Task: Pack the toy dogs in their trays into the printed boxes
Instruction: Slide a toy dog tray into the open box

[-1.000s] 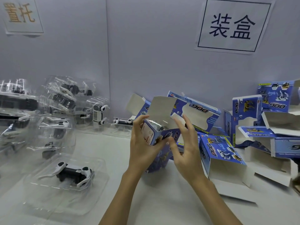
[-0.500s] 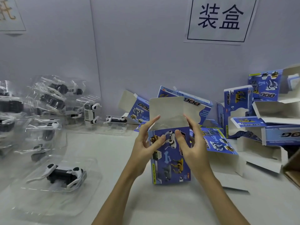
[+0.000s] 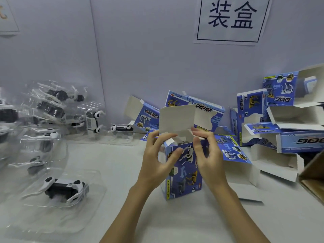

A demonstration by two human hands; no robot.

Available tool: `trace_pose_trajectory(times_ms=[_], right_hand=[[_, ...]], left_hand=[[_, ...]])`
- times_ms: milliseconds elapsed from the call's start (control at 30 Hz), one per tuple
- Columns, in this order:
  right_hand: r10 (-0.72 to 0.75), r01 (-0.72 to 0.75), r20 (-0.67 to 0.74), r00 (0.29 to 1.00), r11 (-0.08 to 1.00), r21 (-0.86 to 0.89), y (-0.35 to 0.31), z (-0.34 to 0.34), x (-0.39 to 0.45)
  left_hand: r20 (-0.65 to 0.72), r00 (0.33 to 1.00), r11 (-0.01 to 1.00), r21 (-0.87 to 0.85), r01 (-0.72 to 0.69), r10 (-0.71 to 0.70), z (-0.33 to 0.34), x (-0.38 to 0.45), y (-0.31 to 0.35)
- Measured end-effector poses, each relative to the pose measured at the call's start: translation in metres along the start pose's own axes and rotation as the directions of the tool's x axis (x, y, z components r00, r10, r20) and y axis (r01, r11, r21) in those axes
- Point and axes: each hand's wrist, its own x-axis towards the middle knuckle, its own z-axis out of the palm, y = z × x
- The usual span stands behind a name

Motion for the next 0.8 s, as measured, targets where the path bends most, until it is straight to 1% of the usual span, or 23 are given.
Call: trace_pose_trajectory(times_ms=[67, 133, 200, 233, 300, 367, 400, 500, 567, 633, 700, 767, 800], right_hand=[[0.082, -0.084, 0.054, 0.995, 0.996, 0.034, -0.005, -0.002, -0.002], [0.158, -0.157, 0.078, 0.984, 0.987, -0.021, -0.010, 0.003, -0.005], [0.200, -0.192, 0.074, 0.977, 0.976, -0.101, -0.013, 0.010, -0.007], [0.206, -0.198, 0.059, 0.977, 0.973, -0.117, -0.015, 0.012, -0.006], [0.198, -0.195, 0.013, 0.980, 0.975, -0.106, -0.017, 0.013, -0.005], [0.170, -0.171, -0.020, 0.985, 0.983, -0.065, -0.018, 0.012, -0.007], [0.158, -0.159, -0.031, 0.987, 0.987, -0.035, -0.017, 0.013, -0.008], [0.060, -0.058, -0.066, 0.996, 0.998, 0.031, -0.015, 0.012, -0.011], [-0.015, 0.015, -0.147, 0.989, 1.000, -0.003, -0.014, 0.006, -0.009], [-0.066, 0.060, -0.222, 0.973, 0.998, -0.036, -0.011, -0.003, -0.005], [-0.055, 0.060, -0.256, 0.965, 0.998, 0.012, -0.009, -0.009, -0.001], [-0.012, 0.026, -0.261, 0.965, 0.998, 0.050, -0.005, -0.013, 0.003], [0.014, 0.003, -0.271, 0.962, 0.998, 0.061, -0.003, -0.015, 0.006]], left_hand=[[0.018, 0.999, 0.999, -0.011, -0.031, 0.031, -0.001, -0.002, -0.001], [0.022, 0.998, 0.998, 0.017, -0.057, 0.057, -0.002, -0.002, -0.002], [-0.011, 0.996, 0.995, 0.043, -0.085, 0.085, -0.002, 0.000, 0.000], [-0.037, 0.995, 0.996, 0.034, -0.087, 0.088, -0.002, 0.002, 0.000], [-0.108, 0.993, 0.998, -0.037, -0.043, 0.039, -0.002, 0.003, 0.005], [-0.160, 0.987, 0.996, -0.092, -0.016, 0.001, 0.000, 0.002, 0.009], [-0.162, 0.987, 0.994, -0.110, 0.004, -0.022, 0.003, 0.001, 0.012], [-0.119, 0.989, 0.989, -0.125, 0.074, -0.089, 0.010, 0.000, 0.017], [-0.067, 0.991, 0.985, -0.136, 0.105, -0.115, 0.009, 0.001, 0.014], [0.029, 0.990, 0.973, -0.182, 0.142, -0.139, 0.005, 0.001, 0.013], [0.141, 0.981, 0.965, -0.204, 0.163, -0.135, 0.005, 0.000, 0.014], [0.160, 0.977, 0.972, -0.167, 0.167, -0.140, 0.010, -0.001, 0.015], [0.142, 0.972, 0.962, -0.174, 0.210, -0.186, 0.011, 0.000, 0.017]])
